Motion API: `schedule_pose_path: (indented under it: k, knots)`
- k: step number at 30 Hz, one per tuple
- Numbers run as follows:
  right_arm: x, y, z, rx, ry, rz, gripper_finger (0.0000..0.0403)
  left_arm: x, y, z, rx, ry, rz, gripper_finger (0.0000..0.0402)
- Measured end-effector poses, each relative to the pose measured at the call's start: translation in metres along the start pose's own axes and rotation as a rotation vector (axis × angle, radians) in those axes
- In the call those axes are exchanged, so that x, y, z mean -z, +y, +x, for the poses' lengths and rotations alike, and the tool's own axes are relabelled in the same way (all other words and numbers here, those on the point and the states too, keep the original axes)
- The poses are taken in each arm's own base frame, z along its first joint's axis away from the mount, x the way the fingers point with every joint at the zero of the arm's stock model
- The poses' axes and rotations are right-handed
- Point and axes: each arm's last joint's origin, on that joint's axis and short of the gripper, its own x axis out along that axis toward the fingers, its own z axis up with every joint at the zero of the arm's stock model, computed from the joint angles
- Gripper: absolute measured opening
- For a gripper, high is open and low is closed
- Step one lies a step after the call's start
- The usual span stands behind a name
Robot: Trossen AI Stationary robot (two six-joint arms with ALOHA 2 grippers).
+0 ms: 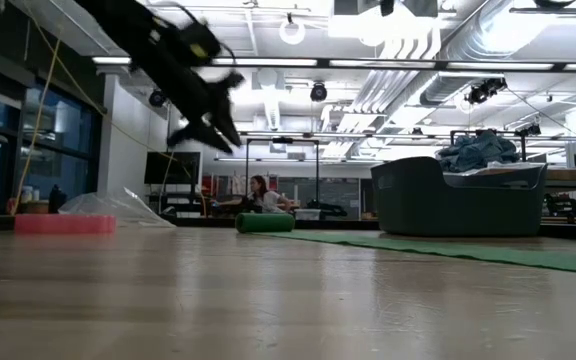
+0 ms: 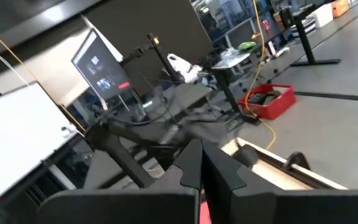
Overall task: Roll bandage
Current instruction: Roll the green bandage
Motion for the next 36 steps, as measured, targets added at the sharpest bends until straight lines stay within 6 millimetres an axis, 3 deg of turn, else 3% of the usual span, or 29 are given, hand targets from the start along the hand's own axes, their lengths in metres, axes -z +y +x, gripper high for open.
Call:
schedule_pose_path:
  k: [5, 8, 11, 15, 20, 26, 36]
  knots:
    - [-0.007, 0.001, -0.023, 0.018, 0.035, -0.043, 0.0000, -0.008, 0.006, 0.050, 0.023, 0.145, -0.086, 0.0150]
    - [-0.012, 0.002, -0.036, 0.021, 0.041, -0.045, 0.0000, -0.015, 0.005, 0.069, -0.009, 0.181, -0.111, 0.0155]
    - [-0.016, 0.003, -0.047, 0.023, 0.046, -0.061, 0.0000, -0.020, 0.007, 0.081, -0.115, 0.218, -0.122, 0.0123]
    - [-0.020, 0.004, -0.059, 0.022, 0.044, -0.072, 0.0000, -0.030, 0.007, 0.091, -0.221, 0.209, -0.035, 0.0023]
    - [-0.022, 0.002, -0.063, 0.061, 0.032, -0.074, 0.0000, -0.024, 0.014, 0.117, -0.285, 0.308, -0.026, 0.0003]
    - [-0.022, 0.002, -0.064, 0.074, 0.028, -0.084, 0.0000, -0.021, 0.008, 0.128, -0.345, 0.303, 0.004, 0.0001]
    - [-0.022, 0.002, -0.064, 0.073, 0.028, -0.093, 0.0000, -0.018, -0.002, 0.130, -0.340, 0.270, 0.038, 0.0000]
